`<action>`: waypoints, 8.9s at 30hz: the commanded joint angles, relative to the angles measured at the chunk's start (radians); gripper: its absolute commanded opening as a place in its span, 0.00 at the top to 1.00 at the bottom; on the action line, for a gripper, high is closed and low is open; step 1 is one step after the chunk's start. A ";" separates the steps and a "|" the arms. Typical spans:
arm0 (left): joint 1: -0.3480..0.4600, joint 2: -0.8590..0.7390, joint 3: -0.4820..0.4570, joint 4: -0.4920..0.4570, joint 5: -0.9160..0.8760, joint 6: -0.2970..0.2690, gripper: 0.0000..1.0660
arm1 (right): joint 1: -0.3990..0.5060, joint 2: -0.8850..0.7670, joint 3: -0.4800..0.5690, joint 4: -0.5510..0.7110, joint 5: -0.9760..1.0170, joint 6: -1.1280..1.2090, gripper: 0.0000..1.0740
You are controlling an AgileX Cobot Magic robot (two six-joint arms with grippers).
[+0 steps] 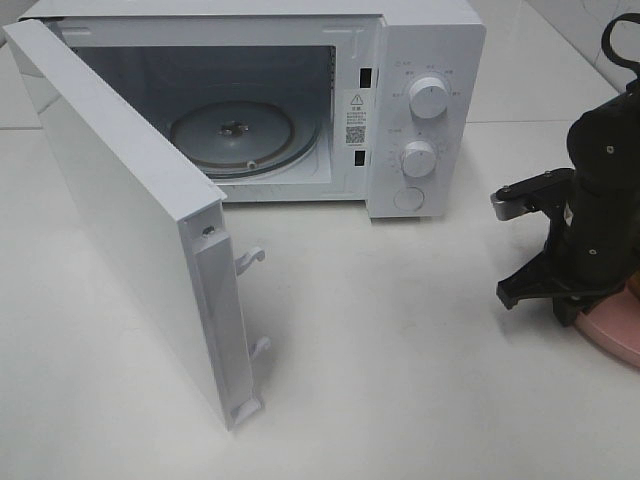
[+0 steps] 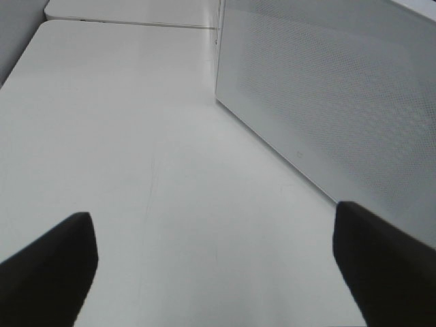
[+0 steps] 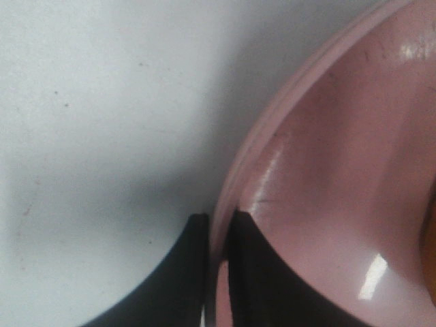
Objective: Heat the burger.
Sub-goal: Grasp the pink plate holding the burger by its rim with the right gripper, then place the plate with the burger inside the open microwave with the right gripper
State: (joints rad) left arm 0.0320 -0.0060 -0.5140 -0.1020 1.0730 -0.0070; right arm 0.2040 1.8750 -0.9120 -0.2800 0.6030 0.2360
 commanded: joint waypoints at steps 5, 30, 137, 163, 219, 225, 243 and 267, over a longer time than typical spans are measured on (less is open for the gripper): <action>-0.001 -0.001 -0.001 -0.007 -0.002 -0.001 0.19 | -0.003 -0.038 -0.001 -0.069 0.056 0.076 1.00; -0.001 -0.001 -0.001 -0.007 -0.002 -0.001 0.19 | 0.192 -0.233 0.114 -0.311 0.228 0.256 1.00; -0.001 -0.001 -0.001 -0.007 -0.002 -0.001 0.19 | 0.618 -0.554 0.302 -0.306 -0.141 -0.883 1.00; -0.001 -0.001 -0.001 -0.007 -0.002 -0.001 0.19 | 0.374 -0.554 0.266 0.178 -0.246 -1.749 1.00; -0.001 -0.001 -0.001 -0.007 -0.002 -0.001 0.19 | 0.405 -0.246 -0.215 0.422 0.029 -2.011 1.00; -0.001 -0.001 -0.001 -0.007 -0.002 -0.001 0.19 | 0.405 -0.187 -0.283 0.425 0.048 -2.011 1.00; -0.001 -0.001 -0.001 -0.007 -0.002 -0.001 0.19 | 0.405 -0.064 -0.438 0.421 0.066 -1.986 1.00; -0.001 -0.001 -0.001 -0.007 -0.002 -0.001 0.19 | 0.440 0.145 -0.706 0.429 0.080 -1.934 1.00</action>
State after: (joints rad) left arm 0.0320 -0.0060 -0.5140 -0.1020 1.0730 -0.0070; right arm 0.6380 2.0130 -1.5720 0.1430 0.7240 -1.7140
